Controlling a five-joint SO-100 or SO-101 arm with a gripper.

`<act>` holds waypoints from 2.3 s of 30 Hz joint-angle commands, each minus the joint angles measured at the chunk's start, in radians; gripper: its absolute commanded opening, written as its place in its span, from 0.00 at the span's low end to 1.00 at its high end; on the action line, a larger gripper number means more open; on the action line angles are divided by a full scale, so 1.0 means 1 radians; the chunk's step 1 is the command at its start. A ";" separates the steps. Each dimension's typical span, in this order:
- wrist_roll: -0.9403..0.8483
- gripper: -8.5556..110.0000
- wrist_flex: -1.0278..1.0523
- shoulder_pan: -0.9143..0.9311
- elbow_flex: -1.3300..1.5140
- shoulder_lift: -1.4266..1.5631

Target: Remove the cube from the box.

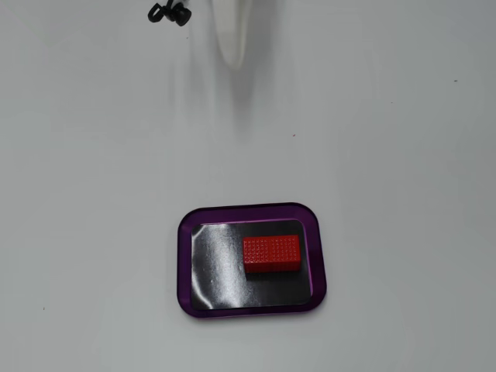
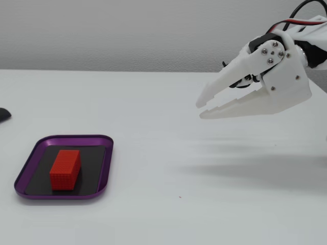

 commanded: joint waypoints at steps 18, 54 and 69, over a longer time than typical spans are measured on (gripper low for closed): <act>0.005 0.07 -0.018 -0.002 -0.002 0.023; -0.046 0.28 0.402 -0.175 -2.037 -2.048; -0.060 0.28 0.391 -0.161 -2.054 -2.260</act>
